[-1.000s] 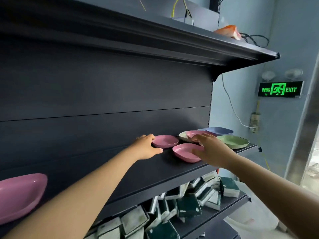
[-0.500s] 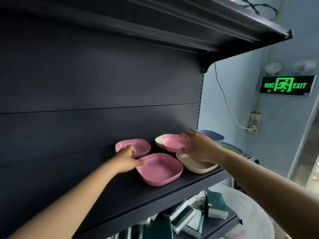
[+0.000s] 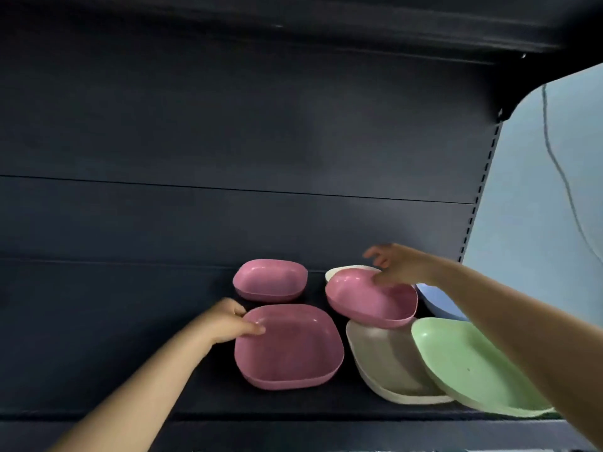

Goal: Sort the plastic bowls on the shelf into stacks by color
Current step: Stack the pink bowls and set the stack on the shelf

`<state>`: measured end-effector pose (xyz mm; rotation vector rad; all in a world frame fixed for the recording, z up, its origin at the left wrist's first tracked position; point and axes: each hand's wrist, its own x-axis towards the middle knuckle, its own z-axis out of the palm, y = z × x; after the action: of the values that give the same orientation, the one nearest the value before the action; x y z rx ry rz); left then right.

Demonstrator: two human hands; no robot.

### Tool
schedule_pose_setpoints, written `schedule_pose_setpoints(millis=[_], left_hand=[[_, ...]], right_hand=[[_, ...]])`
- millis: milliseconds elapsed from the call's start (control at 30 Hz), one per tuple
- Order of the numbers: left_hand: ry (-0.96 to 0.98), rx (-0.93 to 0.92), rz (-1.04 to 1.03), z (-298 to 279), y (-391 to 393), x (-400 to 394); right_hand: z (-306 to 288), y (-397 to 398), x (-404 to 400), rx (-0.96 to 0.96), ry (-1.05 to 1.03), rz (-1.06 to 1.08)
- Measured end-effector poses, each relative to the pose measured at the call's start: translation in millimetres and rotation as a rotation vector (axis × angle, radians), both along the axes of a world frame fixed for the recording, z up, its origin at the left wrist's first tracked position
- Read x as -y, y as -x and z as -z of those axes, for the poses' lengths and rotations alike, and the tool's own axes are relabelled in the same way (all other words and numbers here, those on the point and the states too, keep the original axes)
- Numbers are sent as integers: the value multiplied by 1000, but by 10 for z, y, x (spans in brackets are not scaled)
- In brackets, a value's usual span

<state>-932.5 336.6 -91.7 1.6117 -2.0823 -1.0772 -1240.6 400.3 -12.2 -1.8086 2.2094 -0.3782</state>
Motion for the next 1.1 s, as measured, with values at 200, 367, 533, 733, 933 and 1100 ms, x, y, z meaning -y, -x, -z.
schedule_pose_setpoints(millis=[200,367,533,733,933,1100], left_hand=[[-57,85,-83,-45,62,-2],[-70,94,-171,-63,106,-4],[-112,29,-219,-71,104,37],[-181,-153,-310,-83,24,68],[-199,-538,-443,-196,-180,71],[-80,-736,-623,-358,-655,85]], right_hand=[[69,317,376,-104,-135,-135],[177,443,490,-5,-225,-167],[229,497,492,180,-199,-176],[150,496,497,327,-93,-121],[-66,170,533,527,57,-48],[-230,-521,606,704,149,0]])
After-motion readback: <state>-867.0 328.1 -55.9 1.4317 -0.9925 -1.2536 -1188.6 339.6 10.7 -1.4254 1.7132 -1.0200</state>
